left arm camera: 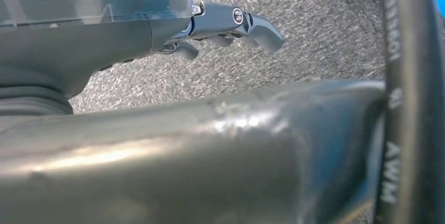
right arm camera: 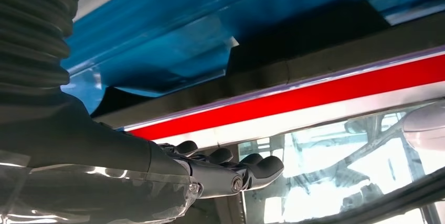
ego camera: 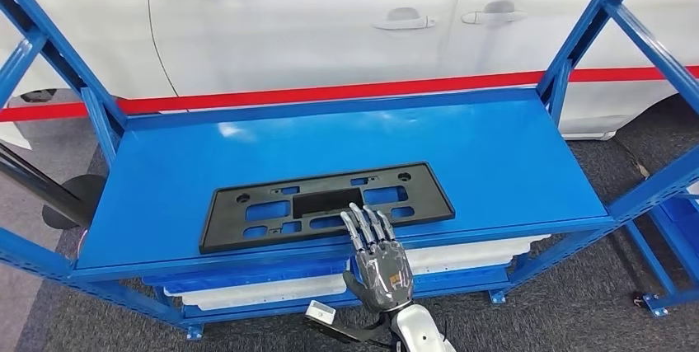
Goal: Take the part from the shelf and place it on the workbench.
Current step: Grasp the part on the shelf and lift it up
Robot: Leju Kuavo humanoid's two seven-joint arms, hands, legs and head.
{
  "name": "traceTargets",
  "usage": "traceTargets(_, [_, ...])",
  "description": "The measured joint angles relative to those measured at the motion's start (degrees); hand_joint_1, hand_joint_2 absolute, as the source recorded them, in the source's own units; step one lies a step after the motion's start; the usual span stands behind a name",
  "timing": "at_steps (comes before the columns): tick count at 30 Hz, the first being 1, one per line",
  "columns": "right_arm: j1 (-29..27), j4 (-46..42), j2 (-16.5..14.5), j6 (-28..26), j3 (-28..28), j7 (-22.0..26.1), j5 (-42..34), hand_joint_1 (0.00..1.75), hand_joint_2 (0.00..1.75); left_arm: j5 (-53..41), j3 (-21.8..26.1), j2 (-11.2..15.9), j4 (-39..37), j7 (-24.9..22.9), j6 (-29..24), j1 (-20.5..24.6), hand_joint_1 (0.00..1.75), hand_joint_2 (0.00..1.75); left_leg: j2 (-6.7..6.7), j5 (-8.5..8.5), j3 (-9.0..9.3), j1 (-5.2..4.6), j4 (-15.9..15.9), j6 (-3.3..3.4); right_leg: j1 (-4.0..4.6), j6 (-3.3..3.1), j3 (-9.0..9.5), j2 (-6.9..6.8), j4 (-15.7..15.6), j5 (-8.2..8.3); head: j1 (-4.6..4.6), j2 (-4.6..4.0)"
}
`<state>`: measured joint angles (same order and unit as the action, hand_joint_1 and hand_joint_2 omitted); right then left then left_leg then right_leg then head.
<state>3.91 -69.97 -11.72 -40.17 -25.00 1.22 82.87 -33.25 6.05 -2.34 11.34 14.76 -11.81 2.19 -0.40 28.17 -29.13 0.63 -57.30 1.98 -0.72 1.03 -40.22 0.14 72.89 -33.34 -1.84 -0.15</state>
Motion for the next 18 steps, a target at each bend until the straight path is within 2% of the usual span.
traceTargets(2, [0.1, 0.3, 0.0, 0.0, 0.0, 0.0, 0.0, 0.00, 1.75, -0.1, 0.0, -0.2, 0.0, 0.0, 0.0, -0.1, 0.00, 0.00, -0.05, 1.25, 1.60, 0.04, 0.0, -0.44, -0.08, -0.24, 1.15, -0.10, -6.8, 5.76, 0.01, 0.00])
traceTargets(4, [0.2, 0.6, 0.0, 0.0, 0.0, 0.0, 0.0, 0.00, 1.75, -0.1, 0.0, -0.3, 0.0, 0.0, 0.0, 0.0, 0.00, 0.00, -0.08, 2.42, 2.51, 0.00, 0.0, -1.13, 0.23, -0.87, 2.29, -0.20, -12.0, 8.95, 0.01, 0.00])
traceTargets(5, [0.2, 0.7, -0.1, 0.0, 0.0, 0.0, 0.0, 0.00, 1.75, -0.1, 0.0, -0.3, 0.0, 0.0, 0.0, 0.1, 0.00, 0.00, -0.04, 2.82, 2.82, -0.04, -0.1, -1.57, 0.40, -1.29, 2.39, -0.17, -12.9, 9.30, 0.03, 0.00])
traceTargets(6, [0.2, 0.8, -0.1, 0.0, 0.0, 0.0, 0.0, 0.00, 1.75, -0.1, 0.0, -0.3, 0.0, 0.0, 0.0, 0.2, 0.00, 0.00, -0.01, 3.01, 3.14, -0.07, -0.1, -1.99, 0.56, -1.70, 2.45, -0.11, -12.9, 8.78, 0.04, 0.00])
traceTargets(7, [0.3, 0.8, -0.3, 0.0, 0.0, 0.0, 0.1, 0.00, 1.75, -0.1, 0.0, -0.3, 0.0, 0.0, 0.0, 0.3, 0.00, 0.00, 0.05, 3.12, 3.34, -0.06, -0.2, -2.35, 0.52, -2.12, 2.76, 0.01, -13.0, 8.92, 0.06, 0.00])
traceTargets(8, [0.3, 0.8, -0.4, 0.0, 0.0, 0.0, 0.1, 0.00, 1.75, -0.1, 0.0, -0.3, 0.0, 0.0, 0.0, 0.3, 0.00, 0.00, 0.09, 3.13, 3.54, -0.01, -0.8, -2.61, 0.45, -2.51, 3.29, 0.07, -13.3, 8.76, 0.07, 0.00])
traceTargets(9, [0.3, 0.9, -0.4, 0.0, 0.0, 0.1, 0.1, 0.00, 1.75, -0.1, 0.0, -0.3, 0.0, 0.0, 0.0, 0.3, 0.00, 0.00, 0.10, 3.43, 2.97, 0.05, -2.3, -2.80, 0.37, -2.90, 3.96, 0.06, -13.5, 8.51, 0.06, 0.00])
traceTargets(11, [0.2, 1.0, -0.5, 0.0, 0.0, 0.6, -0.1, 0.00, 1.75, -0.1, 0.1, -0.4, 0.0, 0.1, 0.0, 0.4, 0.00, 0.00, 0.12, 5.56, -0.28, 0.15, -8.1, -3.15, 0.32, -3.51, 4.97, -0.02, -13.9, 7.96, 0.05, 0.00])
traceTargets(13, [0.2, 1.2, -0.5, 0.0, 0.0, 1.4, -0.5, 0.00, 1.75, -0.1, 0.3, -0.4, 0.0, 0.3, 0.1, 0.5, 0.00, 0.00, 0.12, 8.46, -4.95, 0.17, -14.3, -3.43, 0.51, -3.79, 5.29, 0.05, -13.9, 7.46, 0.05, 0.00])
traceTargets(14, [0.1, 1.3, -0.5, 0.0, 0.0, 1.7, -0.8, 0.00, 1.75, -0.1, 0.4, -0.4, 0.0, 0.5, 0.1, 0.4, 0.00, 0.00, 0.12, 8.76, -6.55, 0.16, -15.7, -3.44, 0.62, -3.83, 5.45, 0.14, -13.9, 7.25, 0.05, 0.00])
traceTargets(15, [0.1, 1.3, -0.5, 0.0, 0.0, 2.1, -1.0, 0.00, 1.75, -0.2, 0.6, -0.4, 0.0, 0.6, 0.2, 0.4, 0.00, 0.00, 0.13, 7.67, -7.19, 0.15, -15.0, -3.33, 0.75, -3.84, 5.69, 0.23, -13.8, 7.05, 0.05, 0.00])
traceTargets(16, [0.1, 1.3, -0.5, 0.0, 0.0, 2.4, -1.2, 0.00, 1.75, -0.2, 0.7, -0.4, 0.0, 0.8, 0.3, 0.3, 0.00, 0.00, 0.13, 5.49, -6.85, 0.12, -12.5, -3.10, 0.86, -3.82, 5.96, 0.30, -13.8, 6.88, 0.05, 0.00])
traceTargets(17, [0.0, 1.3, -0.5, 0.0, 0.0, 2.6, -1.3, 0.00, 1.75, -0.2, 0.8, -0.4, 0.0, 0.8, 0.4, 0.3, 0.00, 0.00, 0.16, 2.77, -5.78, 0.05, -8.6, -2.73, 0.98, -3.78, 6.21, 0.32, -13.8, 6.74, 0.05, 0.00])
traceTargets(18, [-0.1, 1.3, -0.5, 0.0, 0.0, 2.7, -1.5, 0.00, 1.75, -0.2, 0.9, -0.4, 0.0, 0.9, 0.4, 0.3, 0.00, 0.00, 0.22, 0.94, -4.88, -0.12, -5.2, -2.41, 1.12, -3.66, 6.43, 0.33, -13.8, 6.66, 0.06, 0.00])
